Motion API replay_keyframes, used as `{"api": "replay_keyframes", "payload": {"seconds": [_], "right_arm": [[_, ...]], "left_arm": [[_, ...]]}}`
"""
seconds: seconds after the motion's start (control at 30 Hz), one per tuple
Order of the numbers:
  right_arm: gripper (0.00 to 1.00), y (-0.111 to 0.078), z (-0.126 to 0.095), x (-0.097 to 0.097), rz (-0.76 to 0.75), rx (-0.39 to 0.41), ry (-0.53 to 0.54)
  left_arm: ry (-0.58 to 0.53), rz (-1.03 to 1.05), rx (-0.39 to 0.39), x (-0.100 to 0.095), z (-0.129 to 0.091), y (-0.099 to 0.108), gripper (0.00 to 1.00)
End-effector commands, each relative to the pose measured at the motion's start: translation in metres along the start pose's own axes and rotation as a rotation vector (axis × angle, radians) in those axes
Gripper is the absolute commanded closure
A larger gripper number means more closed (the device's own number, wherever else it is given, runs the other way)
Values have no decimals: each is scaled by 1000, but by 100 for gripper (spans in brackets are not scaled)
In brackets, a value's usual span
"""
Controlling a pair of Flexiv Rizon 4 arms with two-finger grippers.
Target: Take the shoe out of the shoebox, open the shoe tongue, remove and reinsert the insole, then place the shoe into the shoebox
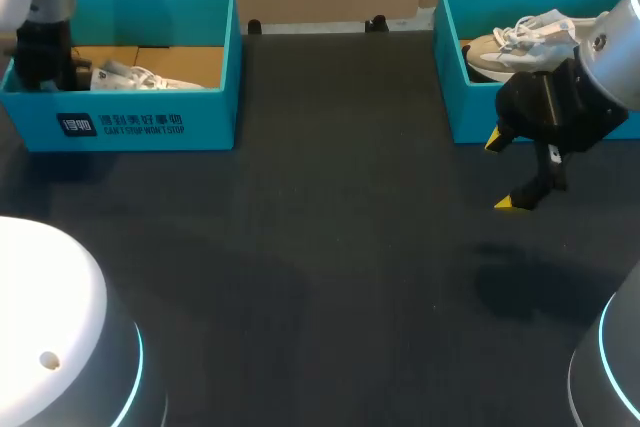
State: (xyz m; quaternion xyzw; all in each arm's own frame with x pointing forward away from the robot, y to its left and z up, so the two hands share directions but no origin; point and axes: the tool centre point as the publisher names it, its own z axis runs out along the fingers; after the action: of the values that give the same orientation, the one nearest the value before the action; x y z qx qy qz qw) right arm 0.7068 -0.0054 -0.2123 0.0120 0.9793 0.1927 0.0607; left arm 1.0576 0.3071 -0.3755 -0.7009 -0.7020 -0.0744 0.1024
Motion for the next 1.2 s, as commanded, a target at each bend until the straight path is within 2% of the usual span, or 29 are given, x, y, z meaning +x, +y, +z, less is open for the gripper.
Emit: {"api": "replay_keyframes", "payload": {"seconds": [0.03, 0.13, 0.23, 0.27, 0.3, 0.33, 0.47, 0.6, 0.93, 1.0, 1.2], "right_arm": [[0, 0, 1, 0, 0, 2, 0], [0, 0, 1, 0, 0, 2, 0], [0, 0, 1, 0, 0, 2, 0], [0, 0, 1, 0, 0, 2, 0], [0, 0, 1, 0, 0, 2, 0], [0, 0, 1, 0, 0, 2, 0], [0, 0, 1, 0, 0, 2, 0], [0, 0, 1, 0, 0, 2, 0], [0, 0, 1, 0, 0, 2, 0], [0, 0, 1, 0, 0, 2, 0], [0, 0, 1, 0, 0, 2, 0]], "left_arm": [[-15, 2, 0, 2, -12, -4, 41], [-28, -2, 6, 3, -20, -4, 41], [-41, 7, -3, 4, -29, -5, 37], [-46, 9, -5, 4, -31, -5, 33], [-51, 6, -7, 4, -35, -5, 22], [-54, 7, -8, 5, -37, -4, 19], [-87, 6, -17, 10, -54, -4, 17], [-117, -1, -29, 14, -71, -2, 11], [-180, -44, -26, 19, -109, -2, 7], [-194, -81, -44, 19, -117, -5, 7], [-255, -98, -1, 14, -140, -20, 0]]}}
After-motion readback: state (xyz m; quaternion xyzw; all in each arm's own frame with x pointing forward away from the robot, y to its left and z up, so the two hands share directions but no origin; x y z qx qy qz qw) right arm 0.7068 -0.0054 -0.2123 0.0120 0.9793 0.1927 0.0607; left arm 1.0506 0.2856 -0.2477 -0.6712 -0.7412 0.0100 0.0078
